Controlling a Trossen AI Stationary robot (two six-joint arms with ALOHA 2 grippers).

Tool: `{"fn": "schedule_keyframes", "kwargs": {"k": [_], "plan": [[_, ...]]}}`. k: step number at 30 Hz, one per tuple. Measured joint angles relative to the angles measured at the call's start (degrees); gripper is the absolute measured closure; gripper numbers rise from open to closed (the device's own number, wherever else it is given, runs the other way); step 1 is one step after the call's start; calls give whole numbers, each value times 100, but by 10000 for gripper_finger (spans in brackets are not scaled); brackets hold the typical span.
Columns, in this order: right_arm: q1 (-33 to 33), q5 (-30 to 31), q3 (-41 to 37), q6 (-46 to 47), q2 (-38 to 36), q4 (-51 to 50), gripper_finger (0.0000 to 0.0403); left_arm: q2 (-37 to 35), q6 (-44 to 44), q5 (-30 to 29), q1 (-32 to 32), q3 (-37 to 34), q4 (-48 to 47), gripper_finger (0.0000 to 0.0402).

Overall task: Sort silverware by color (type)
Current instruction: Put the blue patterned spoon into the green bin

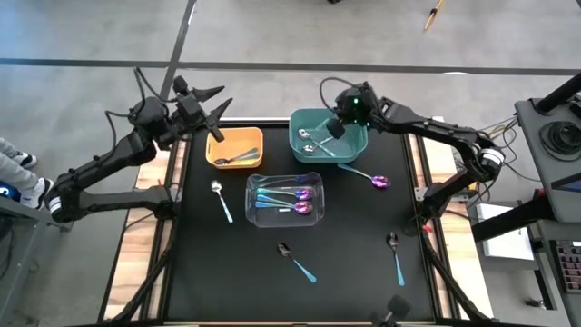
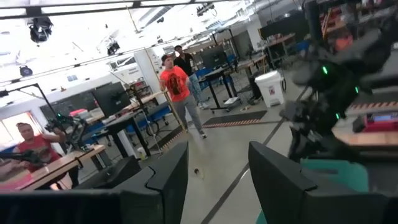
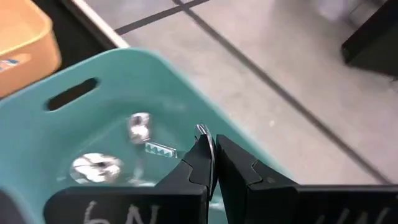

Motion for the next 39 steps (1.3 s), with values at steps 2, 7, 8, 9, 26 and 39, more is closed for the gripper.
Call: {"fn": "schedule_keyframes", "kwargs": {"k": [2,7,8,9,26,39], "plan": [[-107,-152,109,-300,4,-27,394,121,230,0,0,-2,54,251],[-370,-1301,221,-1268,3,-310,394,497,747,3,13,-4,118,251],[-388,-1320,221,-1430,4,-314,394,578,816,4,22,7,116,251],[-410,-1307,221,-1569,4,-302,394,657,889,2,36,29,118,251],[-583,-1296,233,-2129,4,-149,394,1396,890,552,354,466,101,251],[-316,-1168,1116,-2578,-5,-59,394,1693,951,2631,1053,477,570,251]]}}
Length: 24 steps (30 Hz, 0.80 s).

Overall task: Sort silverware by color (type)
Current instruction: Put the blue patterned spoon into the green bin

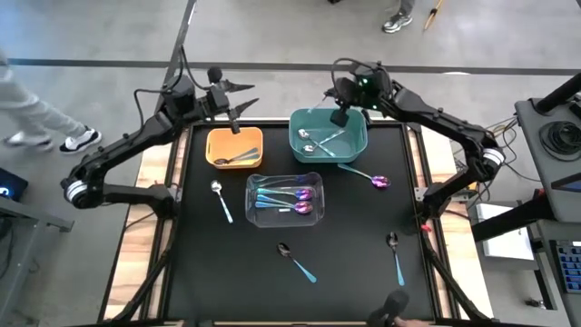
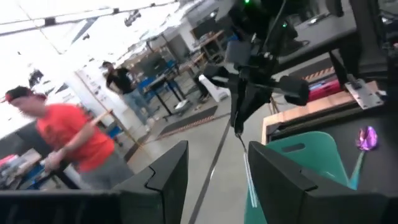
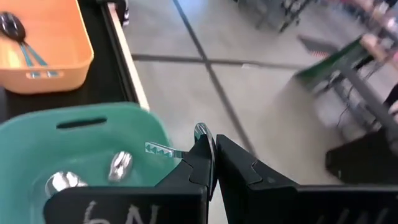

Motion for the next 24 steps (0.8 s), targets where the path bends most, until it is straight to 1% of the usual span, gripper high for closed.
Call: {"fn": "schedule_keyframes", "kwargs": {"k": [3,6,9,10,13,16,17,20,24], "plan": [[156,20,215,-233,-2,49,394,279,-118,173,255,51,417,251],[315,36,390,-372,2,43,394,786,-604,242,336,277,564,251],[510,36,523,-492,2,60,394,1405,-886,838,282,604,573,251],[574,54,560,-539,2,64,394,1621,-952,933,240,728,563,251],[753,324,621,-700,2,84,394,2229,-1117,945,182,1102,539,251],[891,588,628,-825,2,78,394,2696,-1270,969,195,1434,541,251],[915,637,628,-842,5,80,394,2824,-1302,1059,197,1529,543,251],[940,685,628,-860,9,79,394,3158,-1373,1347,186,1773,520,251],[938,687,628,-941,9,86,394,3499,-1558,1434,152,2089,545,251]]}}
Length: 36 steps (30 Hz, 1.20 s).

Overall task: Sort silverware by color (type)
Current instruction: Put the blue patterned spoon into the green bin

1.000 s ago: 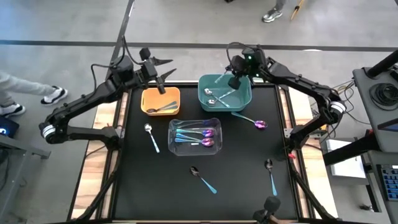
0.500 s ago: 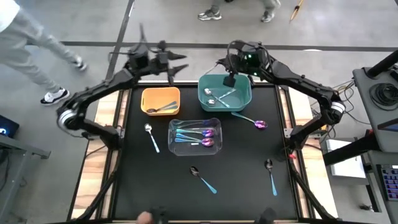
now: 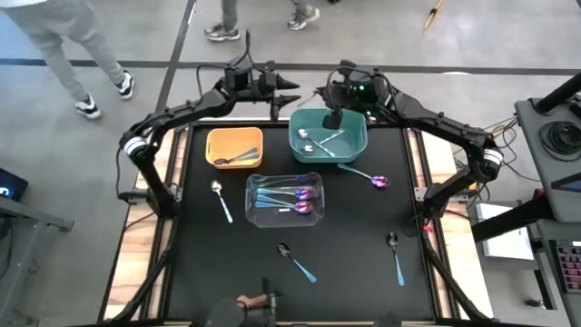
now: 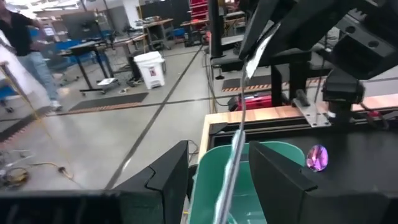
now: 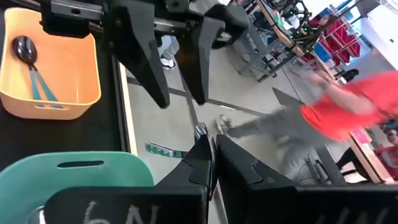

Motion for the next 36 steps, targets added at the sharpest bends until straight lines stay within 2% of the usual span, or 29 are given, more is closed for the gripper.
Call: {"fn": "schedule_keyframes", "kwargs": {"k": [4,8,16,21,36], "plan": [[0,2,0,-100,9,69,394,238,-87,520,-9,156,-23,251],[0,0,0,-129,13,86,394,321,-176,558,-55,259,10,251],[11,4,0,-246,13,279,394,398,-249,526,-239,326,56,252],[19,21,-7,-318,15,319,394,446,-262,201,-312,361,74,265],[31,-45,-7,-70,15,350,394,453,-553,-30,-307,361,335,279]]}}
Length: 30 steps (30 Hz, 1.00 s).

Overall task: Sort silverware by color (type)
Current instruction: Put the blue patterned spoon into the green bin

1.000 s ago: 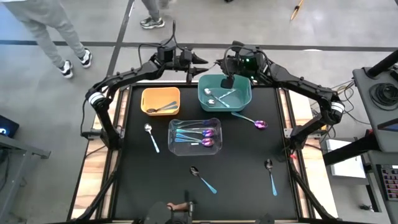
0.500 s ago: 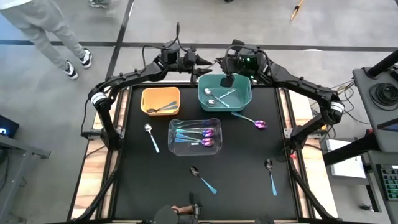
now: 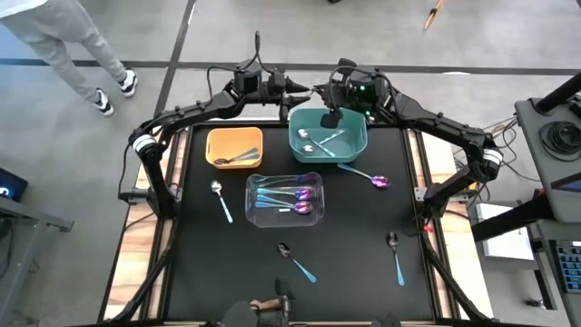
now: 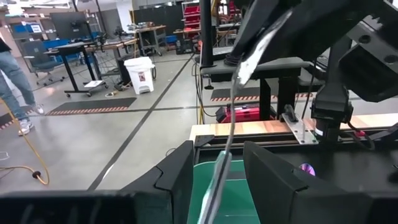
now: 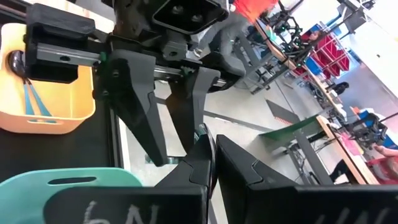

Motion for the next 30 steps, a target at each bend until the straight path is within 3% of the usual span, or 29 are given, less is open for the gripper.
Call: {"fn": "schedule_keyframes", "kwargs": {"k": [10,16,19,30], "plan": [[-2,-265,0,8,0,212,394,0,2,3,-19,0,90,292],[-7,-232,0,10,0,235,394,0,22,43,-19,-2,91,375],[-18,-231,-15,213,0,299,391,0,19,63,-21,-2,107,388],[-20,-233,-17,578,-9,423,291,0,-222,24,-30,-9,345,392]]}}
